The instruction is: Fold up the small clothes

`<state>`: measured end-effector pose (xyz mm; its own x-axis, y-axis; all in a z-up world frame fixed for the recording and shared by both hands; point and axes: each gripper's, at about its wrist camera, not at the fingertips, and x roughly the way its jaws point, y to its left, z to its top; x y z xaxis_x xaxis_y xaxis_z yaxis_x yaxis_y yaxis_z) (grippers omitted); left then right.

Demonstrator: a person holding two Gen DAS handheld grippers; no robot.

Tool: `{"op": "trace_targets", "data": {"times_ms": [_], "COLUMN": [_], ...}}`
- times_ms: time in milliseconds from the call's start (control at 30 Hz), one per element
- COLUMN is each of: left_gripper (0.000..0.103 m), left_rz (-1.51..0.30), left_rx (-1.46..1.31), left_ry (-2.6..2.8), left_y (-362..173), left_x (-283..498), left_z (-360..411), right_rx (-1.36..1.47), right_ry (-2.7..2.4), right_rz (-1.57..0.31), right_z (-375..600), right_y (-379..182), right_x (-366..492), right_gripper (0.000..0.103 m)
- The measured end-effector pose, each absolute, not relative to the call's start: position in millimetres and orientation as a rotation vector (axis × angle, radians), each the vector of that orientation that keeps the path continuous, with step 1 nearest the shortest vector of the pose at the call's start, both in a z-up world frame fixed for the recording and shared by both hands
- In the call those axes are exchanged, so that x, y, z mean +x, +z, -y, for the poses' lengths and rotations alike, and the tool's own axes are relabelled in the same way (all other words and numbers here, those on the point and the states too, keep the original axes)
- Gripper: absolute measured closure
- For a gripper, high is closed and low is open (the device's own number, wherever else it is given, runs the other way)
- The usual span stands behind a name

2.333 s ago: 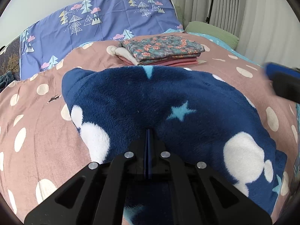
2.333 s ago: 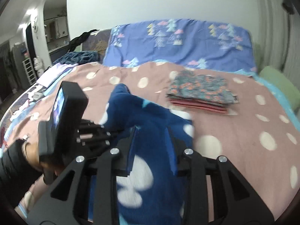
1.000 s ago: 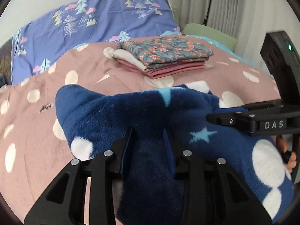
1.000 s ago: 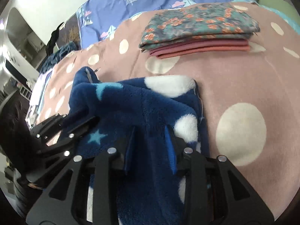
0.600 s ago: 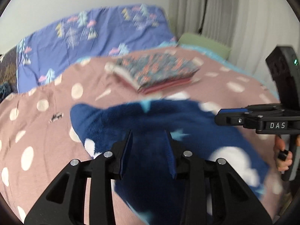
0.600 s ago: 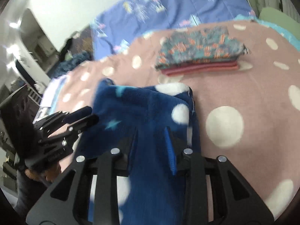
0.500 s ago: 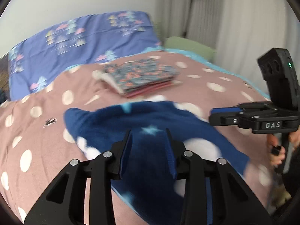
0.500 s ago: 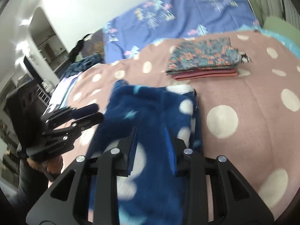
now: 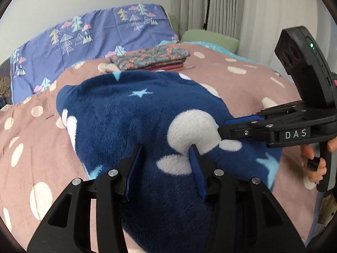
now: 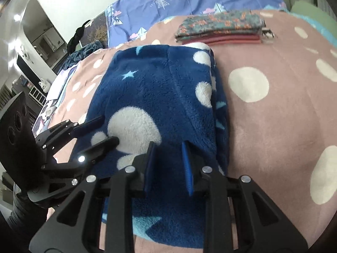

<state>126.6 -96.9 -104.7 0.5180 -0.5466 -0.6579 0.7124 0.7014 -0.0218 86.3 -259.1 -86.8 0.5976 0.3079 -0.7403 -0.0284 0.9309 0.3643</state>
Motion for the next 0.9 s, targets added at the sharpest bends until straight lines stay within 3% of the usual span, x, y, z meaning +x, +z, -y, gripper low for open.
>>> {"op": "trace_targets", "data": {"times_ms": [100,233,367,533,600,667,733,900], "left_gripper": [0.041,0.038,0.038,0.035,0.035,0.034,0.032,0.027], "left_rz": [-0.694,-0.652,-0.672,-0.652,-0.640,-0.629,-0.618,-0.615], "left_rx": [0.197,0.239,0.385,0.425,0.403,0.357,0.309,0.254], "left_ry": [-0.806,-0.855,-0.805,-0.758,-0.769,-0.789,-0.818,-0.793], "left_y": [-81,-73,-122,-116,-110,-101,-92,-89], "left_x": [110,75,69,66,62,55,50,60], "left_z": [81,68,87,94,86,78,72,70], "right_rx": [0.358,0.379,0.391,0.361,0.422,0.484,0.547,0.708], "right_ry": [0.188,0.255,0.219,0.170,0.170,0.156,0.149,0.173], "right_rz": [-0.879,-0.868,-0.945,-0.918,-0.882,-0.836,-0.841,-0.927], "right_z": [266,266,262,258,269,282,293,310], "right_y": [-76,-75,-124,-100,-93,-89,-94,-125], "right_x": [64,34,46,32,18,-3,-14,-29], "right_gripper": [0.076,0.069,0.075,0.075,0.069,0.051,0.043,0.036]}}
